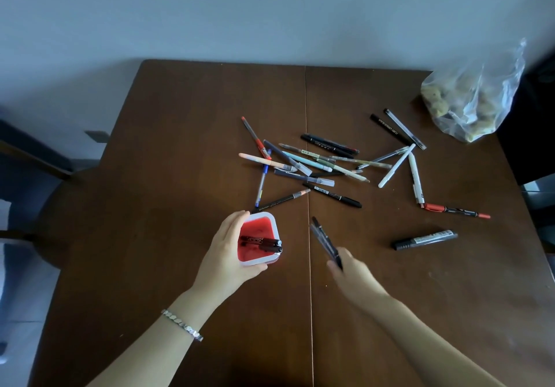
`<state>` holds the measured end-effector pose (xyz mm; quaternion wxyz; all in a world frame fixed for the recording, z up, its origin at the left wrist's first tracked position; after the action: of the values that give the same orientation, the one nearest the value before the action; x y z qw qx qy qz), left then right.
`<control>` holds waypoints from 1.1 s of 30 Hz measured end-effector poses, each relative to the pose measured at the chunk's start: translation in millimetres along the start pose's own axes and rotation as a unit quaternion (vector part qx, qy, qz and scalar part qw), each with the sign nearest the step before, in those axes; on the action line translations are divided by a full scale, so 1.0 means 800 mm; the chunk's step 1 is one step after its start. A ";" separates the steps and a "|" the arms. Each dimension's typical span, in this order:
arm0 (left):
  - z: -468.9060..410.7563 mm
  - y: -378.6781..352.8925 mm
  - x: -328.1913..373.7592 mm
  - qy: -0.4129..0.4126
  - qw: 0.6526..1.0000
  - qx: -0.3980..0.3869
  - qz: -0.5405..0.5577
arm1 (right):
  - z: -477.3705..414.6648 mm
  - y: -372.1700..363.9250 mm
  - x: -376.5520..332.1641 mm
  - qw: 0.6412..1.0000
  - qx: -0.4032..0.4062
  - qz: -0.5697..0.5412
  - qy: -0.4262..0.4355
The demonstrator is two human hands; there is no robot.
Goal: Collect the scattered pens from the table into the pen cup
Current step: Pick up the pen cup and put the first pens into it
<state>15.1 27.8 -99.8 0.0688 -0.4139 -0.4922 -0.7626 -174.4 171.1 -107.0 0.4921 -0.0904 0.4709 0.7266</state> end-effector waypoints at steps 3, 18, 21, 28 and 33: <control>0.001 -0.002 -0.001 -0.003 1.000 0.010 -0.017 | 0.024 0.052 -0.059 0.992 0.021 -0.077 0.094; 0.004 -0.007 -0.007 0.026 0.999 0.004 0.021 | -0.051 -0.002 -0.176 0.996 -0.026 0.046 0.076; 0.007 -0.001 -0.001 0.023 0.999 -0.010 0.035 | -0.031 0.003 -0.151 0.989 0.000 -0.032 0.142; 0.008 -0.002 0.022 0.021 0.991 -0.102 0.086 | -0.012 -0.006 -0.052 0.978 -0.065 -0.048 0.190; -0.011 -0.039 0.069 -0.011 0.979 -0.188 0.076 | -0.013 0.012 -0.017 0.958 0.066 -0.165 0.223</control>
<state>-42.0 53.1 -84.2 0.0422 -0.4641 -0.3076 -0.8296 -179.1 153.9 -98.9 0.4929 -0.2939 0.5943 0.5635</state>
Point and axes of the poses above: each hand's wrist, its own z-axis away from the middle knuckle, its own y-axis out of the back of the hand, x = y × z, the point moved 4 cm from there along -z, towards the middle knuckle, and after that the axes turned 9 degrees about y, right-handed, at the moved point
